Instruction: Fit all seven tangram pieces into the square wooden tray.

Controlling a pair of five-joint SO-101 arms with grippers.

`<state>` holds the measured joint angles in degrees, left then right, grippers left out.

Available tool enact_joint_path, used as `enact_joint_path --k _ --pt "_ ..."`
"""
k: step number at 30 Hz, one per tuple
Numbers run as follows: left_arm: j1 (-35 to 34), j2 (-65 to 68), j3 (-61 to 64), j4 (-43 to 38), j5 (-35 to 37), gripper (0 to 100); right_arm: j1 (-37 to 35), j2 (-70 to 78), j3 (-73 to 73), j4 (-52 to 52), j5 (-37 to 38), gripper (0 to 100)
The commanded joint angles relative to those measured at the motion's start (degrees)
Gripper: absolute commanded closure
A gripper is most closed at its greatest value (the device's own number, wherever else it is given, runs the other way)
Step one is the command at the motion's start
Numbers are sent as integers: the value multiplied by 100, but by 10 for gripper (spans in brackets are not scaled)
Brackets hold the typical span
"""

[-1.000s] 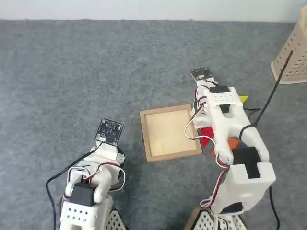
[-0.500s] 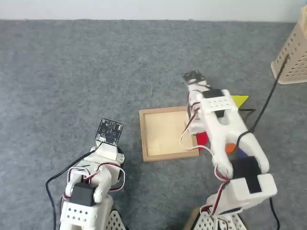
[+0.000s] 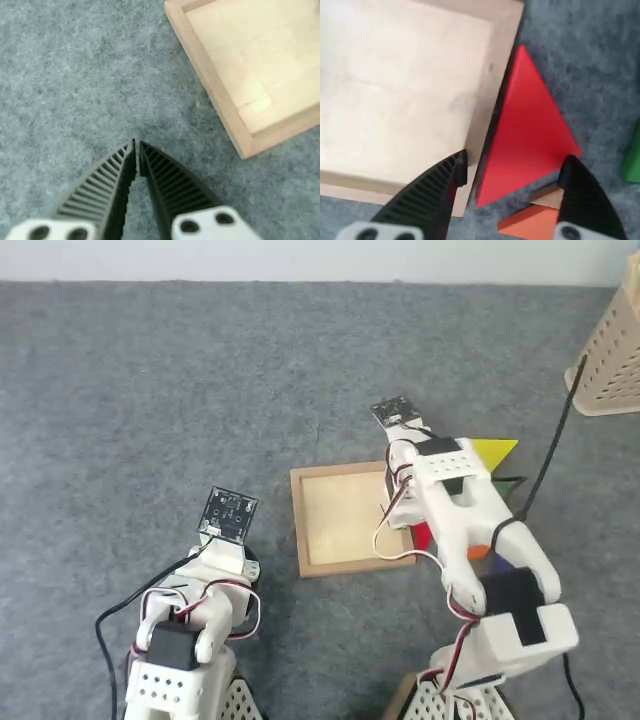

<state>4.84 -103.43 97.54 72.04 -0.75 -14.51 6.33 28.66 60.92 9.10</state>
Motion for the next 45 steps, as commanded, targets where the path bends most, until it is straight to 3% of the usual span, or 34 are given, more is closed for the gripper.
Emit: enact_joint_path --k 1,30,42,45 --pt "-35 -114 -101 35 53 988 347 259 -404 -75 -9 702" --pt "-35 -114 -101 35 53 988 523 -40 -484 -312 0 701" --pt "-35 -114 -101 35 53 988 541 787 -800 -295 -26 704" --pt "-35 -114 -101 35 53 988 541 787 -800 -295 -35 775"
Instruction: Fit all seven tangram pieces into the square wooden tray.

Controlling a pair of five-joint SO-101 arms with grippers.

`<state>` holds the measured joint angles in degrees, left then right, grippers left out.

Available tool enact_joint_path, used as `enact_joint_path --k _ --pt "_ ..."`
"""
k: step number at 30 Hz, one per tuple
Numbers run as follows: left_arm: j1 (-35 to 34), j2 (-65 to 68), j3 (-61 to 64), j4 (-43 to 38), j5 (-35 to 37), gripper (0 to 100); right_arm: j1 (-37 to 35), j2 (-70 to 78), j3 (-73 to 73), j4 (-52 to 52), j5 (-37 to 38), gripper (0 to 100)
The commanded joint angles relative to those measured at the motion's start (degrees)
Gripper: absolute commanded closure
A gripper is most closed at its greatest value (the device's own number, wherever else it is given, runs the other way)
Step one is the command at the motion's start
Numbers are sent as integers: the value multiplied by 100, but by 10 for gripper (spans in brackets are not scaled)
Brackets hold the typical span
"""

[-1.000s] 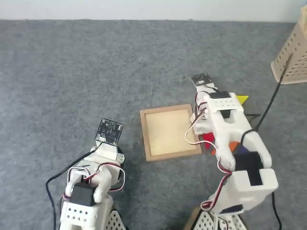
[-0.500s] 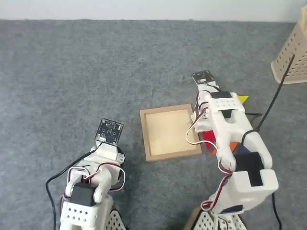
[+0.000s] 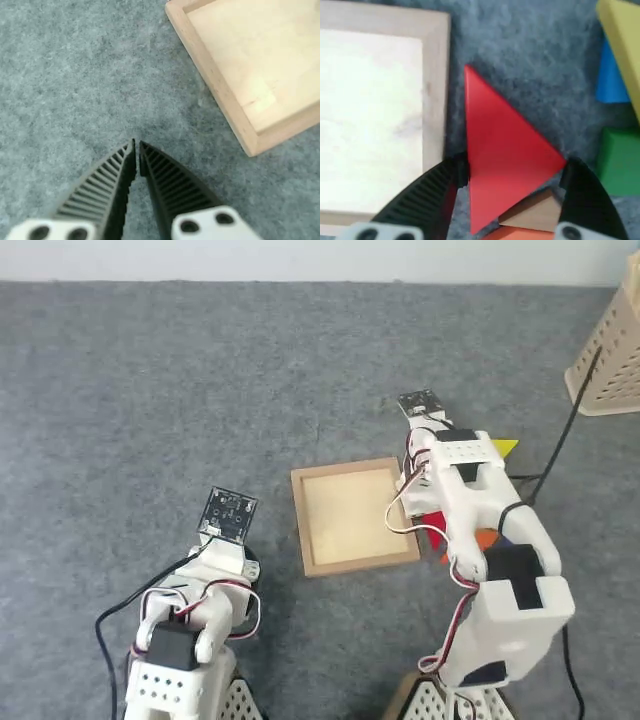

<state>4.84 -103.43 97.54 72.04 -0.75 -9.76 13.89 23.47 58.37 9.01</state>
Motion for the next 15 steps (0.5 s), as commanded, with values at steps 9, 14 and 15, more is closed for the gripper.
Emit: enact_joint_path --k 9,14,15 --pt "-35 -114 -101 35 53 988 66 -40 -308 -40 -44 847" --pt "-35 -114 -101 35 53 988 154 -585 -308 347 0 820" --pt "-35 -114 -101 35 53 988 189 -699 -316 435 9 801"
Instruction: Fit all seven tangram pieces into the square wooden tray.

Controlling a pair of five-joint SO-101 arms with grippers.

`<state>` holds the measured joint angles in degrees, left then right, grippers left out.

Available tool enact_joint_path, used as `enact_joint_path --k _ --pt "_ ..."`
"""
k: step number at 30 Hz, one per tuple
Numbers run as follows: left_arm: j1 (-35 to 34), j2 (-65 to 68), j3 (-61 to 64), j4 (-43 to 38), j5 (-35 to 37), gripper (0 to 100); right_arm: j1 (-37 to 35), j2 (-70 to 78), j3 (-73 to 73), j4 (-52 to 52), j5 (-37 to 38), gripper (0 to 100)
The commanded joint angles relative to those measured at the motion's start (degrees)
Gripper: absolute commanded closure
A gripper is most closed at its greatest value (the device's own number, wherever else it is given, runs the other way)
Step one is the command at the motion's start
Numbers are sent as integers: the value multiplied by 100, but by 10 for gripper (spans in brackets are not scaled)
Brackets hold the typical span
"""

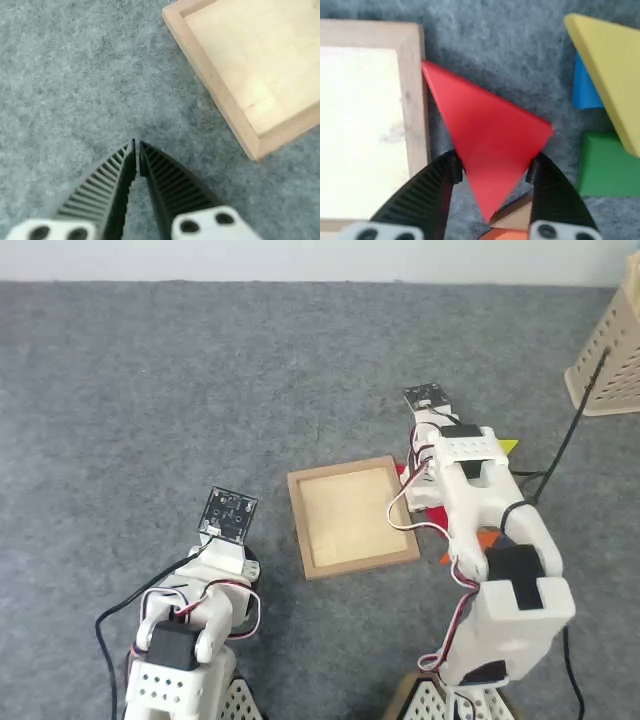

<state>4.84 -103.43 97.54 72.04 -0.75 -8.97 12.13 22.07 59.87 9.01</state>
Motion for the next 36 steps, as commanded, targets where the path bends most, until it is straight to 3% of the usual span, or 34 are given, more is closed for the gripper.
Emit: enact_joint_path --k 1,6,16,31,36 --pt "-35 -114 -101 35 53 988 145 -593 -202 347 105 781" --pt "-35 -114 -101 35 53 988 127 -655 -255 303 721 702" --pt "-35 -114 -101 35 53 988 119 101 -800 57 1741 692" --pt "-35 -114 -101 35 53 988 -40 699 -905 -497 1767 697" --pt "-35 -114 -101 35 53 988 -66 681 -888 -242 1732 857"
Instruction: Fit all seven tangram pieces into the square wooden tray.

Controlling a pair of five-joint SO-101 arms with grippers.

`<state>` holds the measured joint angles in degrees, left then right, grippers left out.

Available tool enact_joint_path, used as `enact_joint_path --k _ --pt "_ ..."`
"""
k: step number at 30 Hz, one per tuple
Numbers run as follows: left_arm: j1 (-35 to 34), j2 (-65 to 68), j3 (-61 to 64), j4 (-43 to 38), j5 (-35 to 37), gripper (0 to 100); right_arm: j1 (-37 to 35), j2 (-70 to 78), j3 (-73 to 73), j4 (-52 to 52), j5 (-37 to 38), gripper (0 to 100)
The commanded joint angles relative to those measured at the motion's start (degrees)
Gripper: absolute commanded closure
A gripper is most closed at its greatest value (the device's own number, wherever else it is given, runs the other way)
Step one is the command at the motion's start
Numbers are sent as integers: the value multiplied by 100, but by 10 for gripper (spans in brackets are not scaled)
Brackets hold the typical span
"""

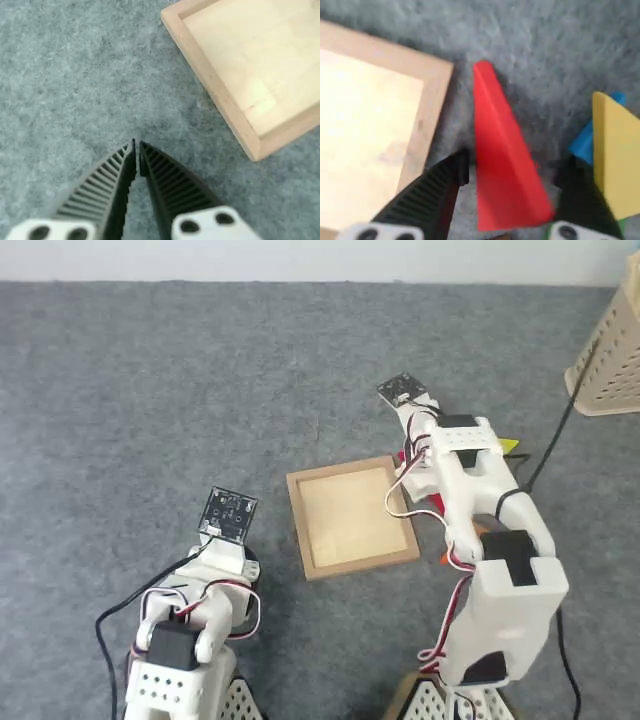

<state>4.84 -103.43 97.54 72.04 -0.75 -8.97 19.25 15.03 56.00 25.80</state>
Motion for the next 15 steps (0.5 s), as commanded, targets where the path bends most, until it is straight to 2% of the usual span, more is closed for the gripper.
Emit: enact_joint_path --k 1,4,10,15 --pt "-35 -114 -101 35 53 988 -66 -40 -193 242 18 898" --pt "-35 -114 -101 35 53 988 -22 -48 -334 426 -589 998" --pt "-35 -114 -101 35 53 988 -92 -163 -1055 1675 -1521 991" --pt "-35 -114 -101 35 53 988 -769 -936 -1415 2448 -2382 991"
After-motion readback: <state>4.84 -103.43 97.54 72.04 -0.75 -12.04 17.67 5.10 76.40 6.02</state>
